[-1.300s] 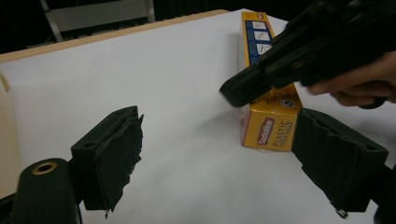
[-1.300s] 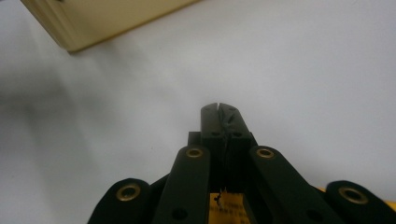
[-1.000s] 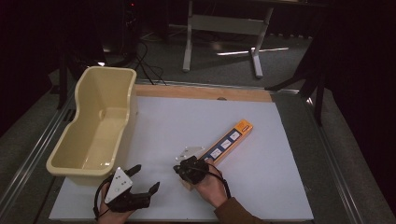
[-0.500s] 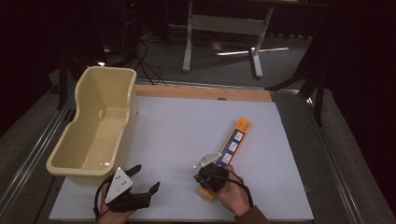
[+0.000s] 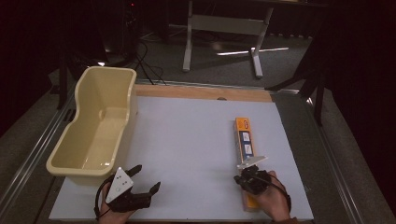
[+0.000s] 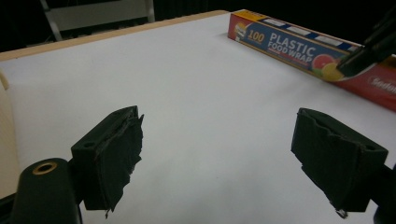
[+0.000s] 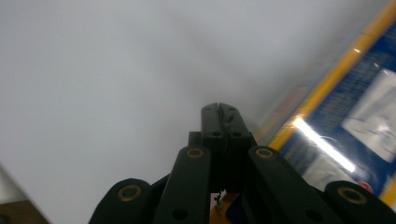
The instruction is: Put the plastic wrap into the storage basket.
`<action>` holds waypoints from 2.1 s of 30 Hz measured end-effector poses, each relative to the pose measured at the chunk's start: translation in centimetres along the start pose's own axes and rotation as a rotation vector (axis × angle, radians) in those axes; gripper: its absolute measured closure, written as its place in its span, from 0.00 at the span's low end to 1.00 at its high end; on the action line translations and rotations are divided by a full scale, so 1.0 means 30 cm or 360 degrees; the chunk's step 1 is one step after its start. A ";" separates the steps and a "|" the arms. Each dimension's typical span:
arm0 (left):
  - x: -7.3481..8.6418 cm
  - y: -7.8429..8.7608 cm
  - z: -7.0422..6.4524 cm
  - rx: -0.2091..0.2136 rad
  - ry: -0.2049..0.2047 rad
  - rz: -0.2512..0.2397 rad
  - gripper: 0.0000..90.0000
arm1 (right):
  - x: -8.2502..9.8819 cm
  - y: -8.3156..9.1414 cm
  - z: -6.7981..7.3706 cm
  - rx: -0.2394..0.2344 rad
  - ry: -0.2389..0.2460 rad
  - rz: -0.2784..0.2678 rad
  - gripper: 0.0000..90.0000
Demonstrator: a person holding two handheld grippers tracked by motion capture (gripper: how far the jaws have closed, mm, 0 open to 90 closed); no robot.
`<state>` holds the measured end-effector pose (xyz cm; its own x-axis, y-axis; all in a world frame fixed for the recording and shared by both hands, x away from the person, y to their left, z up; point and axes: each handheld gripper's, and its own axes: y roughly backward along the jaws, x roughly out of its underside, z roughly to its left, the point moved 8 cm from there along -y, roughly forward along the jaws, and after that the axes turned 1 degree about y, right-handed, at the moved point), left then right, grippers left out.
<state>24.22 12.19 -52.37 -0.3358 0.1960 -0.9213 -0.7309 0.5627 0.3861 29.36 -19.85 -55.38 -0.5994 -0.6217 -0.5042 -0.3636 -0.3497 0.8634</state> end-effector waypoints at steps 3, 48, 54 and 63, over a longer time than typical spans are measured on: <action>0.000 -0.002 -0.001 0.0002 -0.0002 0.0002 0.18 | 0.040 0.026 -0.077 0.0067 -0.0097 -0.0008 1.00; 0.003 -0.008 0.000 0.0001 0.0008 0.0015 0.18 | -0.038 -0.081 -0.419 0.0161 -0.0326 0.0495 0.34; 0.003 -0.008 0.000 0.0003 0.0008 0.0016 0.18 | -0.039 -0.085 -0.425 0.0140 -0.0533 0.0623 0.42; 0.003 -0.009 0.001 0.0001 0.0012 0.0016 0.18 | -0.037 -0.075 -0.430 0.0077 -0.0663 0.0584 0.44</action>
<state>24.40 12.08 -52.58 -0.3478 0.1955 -0.9170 -0.7271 0.5613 0.3954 40.04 -27.41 -56.56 -0.9205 -0.3636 -0.1430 -0.1044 -0.1239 0.9868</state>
